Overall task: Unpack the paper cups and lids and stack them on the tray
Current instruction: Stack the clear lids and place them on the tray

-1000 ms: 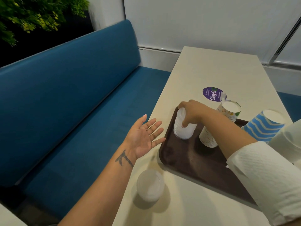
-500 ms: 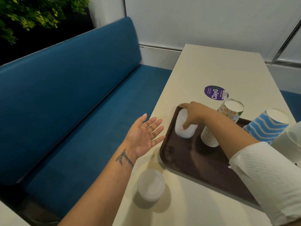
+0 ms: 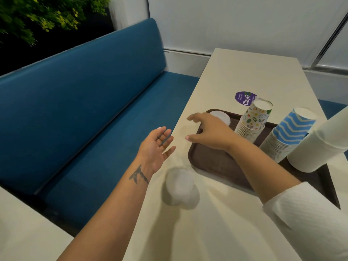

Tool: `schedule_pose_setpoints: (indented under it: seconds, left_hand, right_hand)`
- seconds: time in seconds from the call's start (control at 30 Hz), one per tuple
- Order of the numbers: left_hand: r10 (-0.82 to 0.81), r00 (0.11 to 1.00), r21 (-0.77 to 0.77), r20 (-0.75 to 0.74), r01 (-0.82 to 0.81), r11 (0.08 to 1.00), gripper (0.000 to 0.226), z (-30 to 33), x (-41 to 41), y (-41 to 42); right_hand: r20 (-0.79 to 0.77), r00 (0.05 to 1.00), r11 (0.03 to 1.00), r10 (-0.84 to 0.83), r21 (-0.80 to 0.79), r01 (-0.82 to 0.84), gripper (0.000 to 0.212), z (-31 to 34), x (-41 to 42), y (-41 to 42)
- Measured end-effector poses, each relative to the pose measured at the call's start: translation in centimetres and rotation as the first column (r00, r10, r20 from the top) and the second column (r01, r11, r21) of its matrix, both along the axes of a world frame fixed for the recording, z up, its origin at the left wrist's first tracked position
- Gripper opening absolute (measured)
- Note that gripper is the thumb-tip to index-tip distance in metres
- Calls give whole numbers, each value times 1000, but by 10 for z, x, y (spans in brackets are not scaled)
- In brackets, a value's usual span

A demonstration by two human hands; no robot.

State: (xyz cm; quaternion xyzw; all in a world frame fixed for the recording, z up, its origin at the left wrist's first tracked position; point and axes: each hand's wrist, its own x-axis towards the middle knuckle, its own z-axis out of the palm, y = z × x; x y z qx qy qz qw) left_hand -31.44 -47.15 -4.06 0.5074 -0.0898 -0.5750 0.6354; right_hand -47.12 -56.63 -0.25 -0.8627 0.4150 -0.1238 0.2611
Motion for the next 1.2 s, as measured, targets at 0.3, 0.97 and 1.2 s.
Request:
schedule_pose_setpoints:
  seconds: [0.3, 0.97, 1.2]
  left_hand:
    - [27, 997, 267, 77, -46, 963, 17, -22, 1, 46]
    - [-206, 974, 446, -91, 225, 866, 51, -31, -13, 68]
    - [-227, 969, 381, -96, 246, 891, 38, -26, -8, 63]
  right_hand:
    - [-342, 910, 967, 236, 176, -185, 104, -58, 14, 77]
    - [-260, 958, 988, 118, 124, -88, 93, -91, 17, 97]
    - [14, 1000, 950, -13, 311, 8, 85, -68, 9, 81]
